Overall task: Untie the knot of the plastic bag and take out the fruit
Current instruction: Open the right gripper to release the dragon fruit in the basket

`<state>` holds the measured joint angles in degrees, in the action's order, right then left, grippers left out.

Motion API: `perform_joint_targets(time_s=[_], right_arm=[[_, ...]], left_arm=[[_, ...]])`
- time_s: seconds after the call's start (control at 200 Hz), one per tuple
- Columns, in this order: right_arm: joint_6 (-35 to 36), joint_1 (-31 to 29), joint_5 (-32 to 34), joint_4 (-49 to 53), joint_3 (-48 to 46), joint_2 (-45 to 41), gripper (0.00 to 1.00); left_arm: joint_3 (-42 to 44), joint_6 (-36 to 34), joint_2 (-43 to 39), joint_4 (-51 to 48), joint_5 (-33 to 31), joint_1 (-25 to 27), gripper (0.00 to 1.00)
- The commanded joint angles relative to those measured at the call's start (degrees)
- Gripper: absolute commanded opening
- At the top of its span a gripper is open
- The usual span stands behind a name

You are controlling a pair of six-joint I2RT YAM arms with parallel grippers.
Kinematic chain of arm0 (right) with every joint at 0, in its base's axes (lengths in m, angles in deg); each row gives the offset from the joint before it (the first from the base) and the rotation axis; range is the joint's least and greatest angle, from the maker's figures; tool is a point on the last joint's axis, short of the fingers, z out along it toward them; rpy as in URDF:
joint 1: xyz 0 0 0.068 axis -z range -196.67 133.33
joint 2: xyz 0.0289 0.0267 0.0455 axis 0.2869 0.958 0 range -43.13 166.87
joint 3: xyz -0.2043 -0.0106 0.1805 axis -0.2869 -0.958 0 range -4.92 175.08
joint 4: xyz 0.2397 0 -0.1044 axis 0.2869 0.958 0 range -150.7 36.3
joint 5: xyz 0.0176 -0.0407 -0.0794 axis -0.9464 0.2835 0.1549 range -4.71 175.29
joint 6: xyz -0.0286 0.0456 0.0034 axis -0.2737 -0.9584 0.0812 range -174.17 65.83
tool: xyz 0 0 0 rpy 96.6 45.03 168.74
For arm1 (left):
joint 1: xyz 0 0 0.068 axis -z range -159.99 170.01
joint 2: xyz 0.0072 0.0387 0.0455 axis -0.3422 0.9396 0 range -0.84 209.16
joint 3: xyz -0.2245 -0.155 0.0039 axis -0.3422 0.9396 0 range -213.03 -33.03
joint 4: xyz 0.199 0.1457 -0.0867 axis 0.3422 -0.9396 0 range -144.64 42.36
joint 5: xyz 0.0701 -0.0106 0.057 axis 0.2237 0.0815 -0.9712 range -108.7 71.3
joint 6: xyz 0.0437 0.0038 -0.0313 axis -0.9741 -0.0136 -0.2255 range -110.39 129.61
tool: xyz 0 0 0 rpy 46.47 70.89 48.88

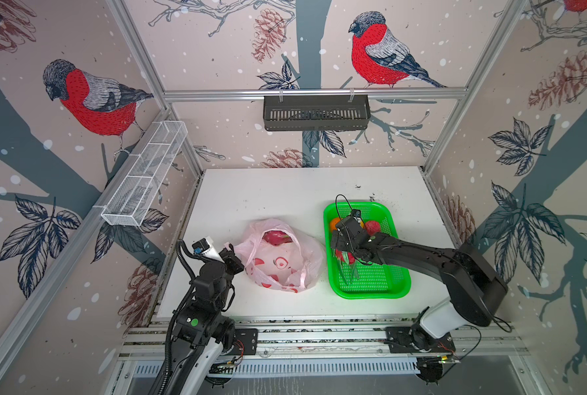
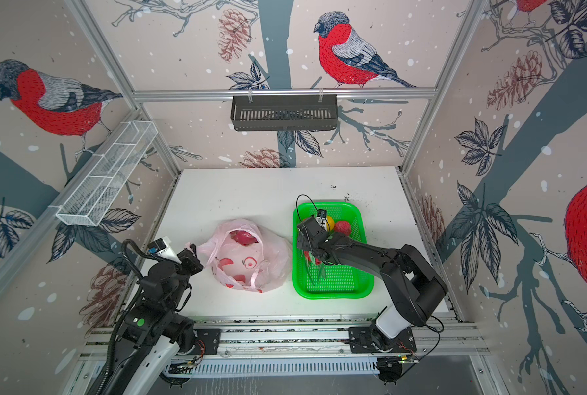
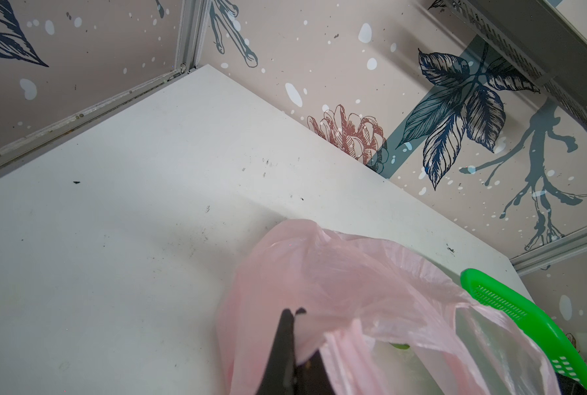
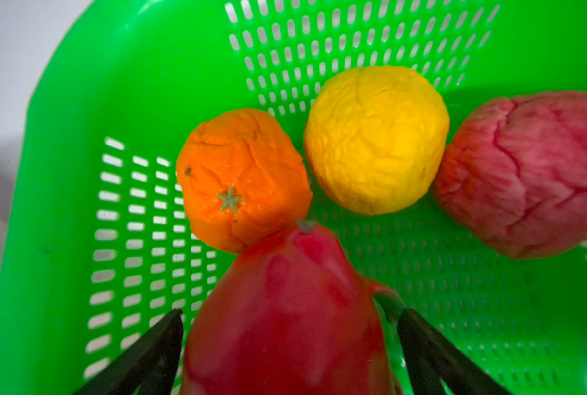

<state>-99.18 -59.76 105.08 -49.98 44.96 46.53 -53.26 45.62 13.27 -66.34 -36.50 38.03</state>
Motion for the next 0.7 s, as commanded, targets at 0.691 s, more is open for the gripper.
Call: perform_joint_targets(time_s=[0.691], right_arm=[[0.4,-1.0,6.2,6.4,2.7,-7.5,1.00]], left_arm=[[-0.8,-0.2,0.1,1.2,0.6,0.1,0.00]])
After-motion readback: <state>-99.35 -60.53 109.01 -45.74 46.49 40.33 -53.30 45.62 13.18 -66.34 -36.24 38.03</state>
